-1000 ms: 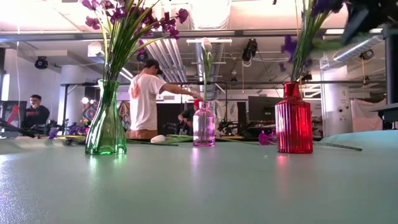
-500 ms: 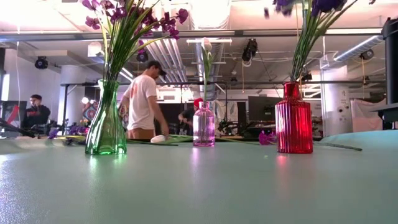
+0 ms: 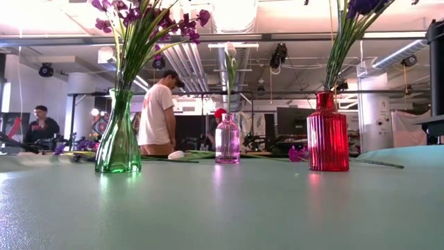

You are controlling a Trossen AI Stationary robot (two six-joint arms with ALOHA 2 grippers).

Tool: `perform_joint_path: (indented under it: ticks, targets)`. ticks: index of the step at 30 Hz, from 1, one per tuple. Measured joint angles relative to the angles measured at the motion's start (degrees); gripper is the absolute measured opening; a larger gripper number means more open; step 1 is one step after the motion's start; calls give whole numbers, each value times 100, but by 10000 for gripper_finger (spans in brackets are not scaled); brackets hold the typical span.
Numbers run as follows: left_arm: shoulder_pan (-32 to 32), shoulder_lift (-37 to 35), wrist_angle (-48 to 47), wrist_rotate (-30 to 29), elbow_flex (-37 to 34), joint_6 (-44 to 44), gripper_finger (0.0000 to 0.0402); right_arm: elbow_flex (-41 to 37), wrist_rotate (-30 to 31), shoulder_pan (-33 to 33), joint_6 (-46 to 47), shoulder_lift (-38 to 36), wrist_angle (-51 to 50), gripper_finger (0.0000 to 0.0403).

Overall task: Sort flowers into vase by color
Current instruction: Put the bottom violet flowers into the red flower vase

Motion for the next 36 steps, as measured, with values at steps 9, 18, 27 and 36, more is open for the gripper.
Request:
perform_joint_path:
  ticks: [9, 18, 27, 36]
  targets:
    - [103, -2, -4, 0, 0, 2, 169, 36, -707, 0, -2050, 485, 2732, 33]
    - [164, 0, -9, 7, 0, -30, 169, 33, -3155, -45, -6045, 1118, 6746, 33]
    - [160, 0, -23, 13, 0, -62, 169, -664, -4399, -621, -6277, 1419, 7637, 33]
    - [160, 0, -24, 26, -7, -107, 169, -2639, -5004, -955, -6973, 837, 10173, 34]
